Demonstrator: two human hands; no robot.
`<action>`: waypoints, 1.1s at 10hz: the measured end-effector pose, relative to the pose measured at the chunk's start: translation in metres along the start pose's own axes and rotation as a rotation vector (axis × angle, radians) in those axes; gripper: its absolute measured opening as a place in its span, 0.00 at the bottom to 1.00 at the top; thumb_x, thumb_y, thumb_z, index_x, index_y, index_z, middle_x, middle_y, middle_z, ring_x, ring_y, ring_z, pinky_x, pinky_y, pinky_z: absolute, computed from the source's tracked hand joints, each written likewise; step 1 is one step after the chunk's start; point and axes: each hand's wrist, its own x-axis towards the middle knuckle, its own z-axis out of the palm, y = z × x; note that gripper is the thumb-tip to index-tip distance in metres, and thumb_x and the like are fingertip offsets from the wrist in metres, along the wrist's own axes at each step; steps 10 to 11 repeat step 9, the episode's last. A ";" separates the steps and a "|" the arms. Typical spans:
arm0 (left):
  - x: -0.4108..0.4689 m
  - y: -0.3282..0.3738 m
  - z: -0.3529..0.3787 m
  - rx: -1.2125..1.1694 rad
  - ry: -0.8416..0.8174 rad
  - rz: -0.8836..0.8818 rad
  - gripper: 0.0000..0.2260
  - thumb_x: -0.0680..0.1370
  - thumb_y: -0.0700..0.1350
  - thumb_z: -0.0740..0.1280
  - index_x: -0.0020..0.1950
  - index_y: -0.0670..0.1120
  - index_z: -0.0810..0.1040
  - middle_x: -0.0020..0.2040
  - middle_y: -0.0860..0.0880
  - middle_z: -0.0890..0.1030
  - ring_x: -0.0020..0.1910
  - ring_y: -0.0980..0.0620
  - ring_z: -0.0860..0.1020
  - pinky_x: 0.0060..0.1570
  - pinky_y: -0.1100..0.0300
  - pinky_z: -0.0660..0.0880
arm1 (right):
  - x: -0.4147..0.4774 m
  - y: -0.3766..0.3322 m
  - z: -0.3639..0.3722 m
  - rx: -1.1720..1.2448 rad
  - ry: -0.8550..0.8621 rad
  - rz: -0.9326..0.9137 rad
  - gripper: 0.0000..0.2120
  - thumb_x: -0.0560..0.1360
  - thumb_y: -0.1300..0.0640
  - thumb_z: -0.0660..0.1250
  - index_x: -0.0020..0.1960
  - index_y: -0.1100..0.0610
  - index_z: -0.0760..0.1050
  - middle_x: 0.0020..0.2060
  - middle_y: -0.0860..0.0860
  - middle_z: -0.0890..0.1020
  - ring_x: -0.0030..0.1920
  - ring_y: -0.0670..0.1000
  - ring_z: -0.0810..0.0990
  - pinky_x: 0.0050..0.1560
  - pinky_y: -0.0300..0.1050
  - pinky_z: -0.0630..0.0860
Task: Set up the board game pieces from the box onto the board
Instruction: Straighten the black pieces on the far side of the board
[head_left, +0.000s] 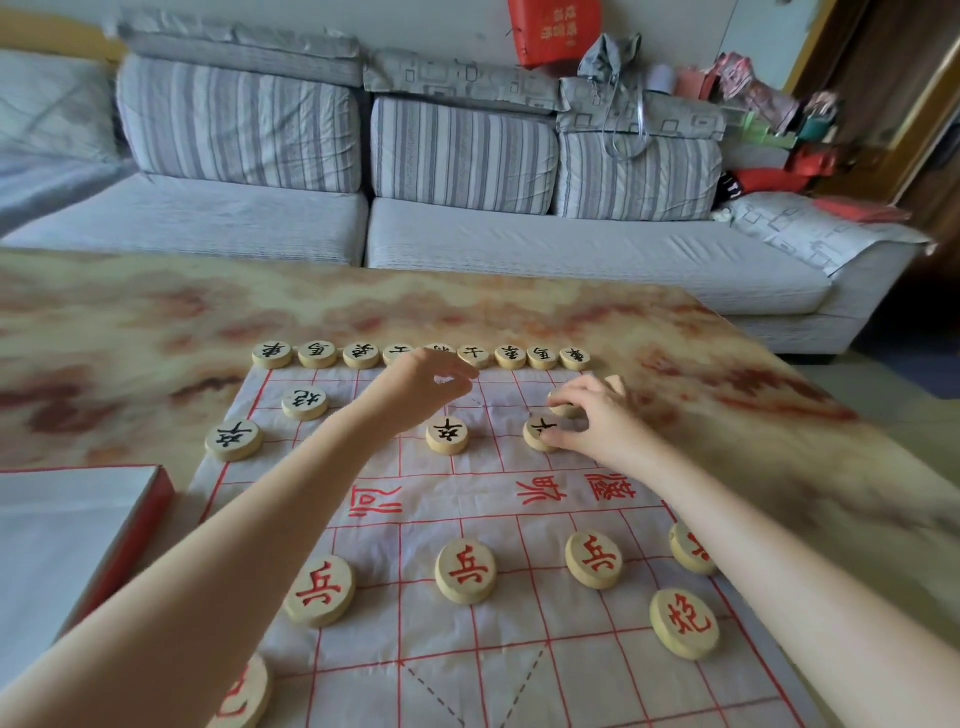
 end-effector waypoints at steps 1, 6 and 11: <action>-0.028 -0.016 -0.019 0.044 0.041 -0.020 0.09 0.75 0.42 0.67 0.54 0.48 0.81 0.54 0.50 0.82 0.54 0.55 0.79 0.58 0.62 0.71 | -0.002 -0.013 0.002 -0.033 0.013 -0.031 0.18 0.70 0.47 0.71 0.58 0.50 0.77 0.58 0.48 0.74 0.63 0.52 0.63 0.61 0.43 0.58; -0.058 -0.024 0.004 0.453 -0.181 0.192 0.20 0.78 0.49 0.63 0.69 0.51 0.69 0.71 0.54 0.68 0.71 0.57 0.64 0.74 0.55 0.48 | -0.008 -0.020 0.012 -0.029 0.013 -0.034 0.16 0.70 0.51 0.72 0.57 0.52 0.78 0.54 0.48 0.77 0.59 0.53 0.69 0.63 0.49 0.63; -0.062 -0.023 0.001 0.263 -0.070 0.142 0.16 0.77 0.47 0.64 0.65 0.51 0.74 0.69 0.53 0.70 0.65 0.52 0.73 0.62 0.62 0.66 | -0.019 -0.031 0.006 0.066 0.043 -0.060 0.17 0.73 0.50 0.69 0.61 0.51 0.76 0.58 0.46 0.76 0.63 0.51 0.67 0.66 0.49 0.61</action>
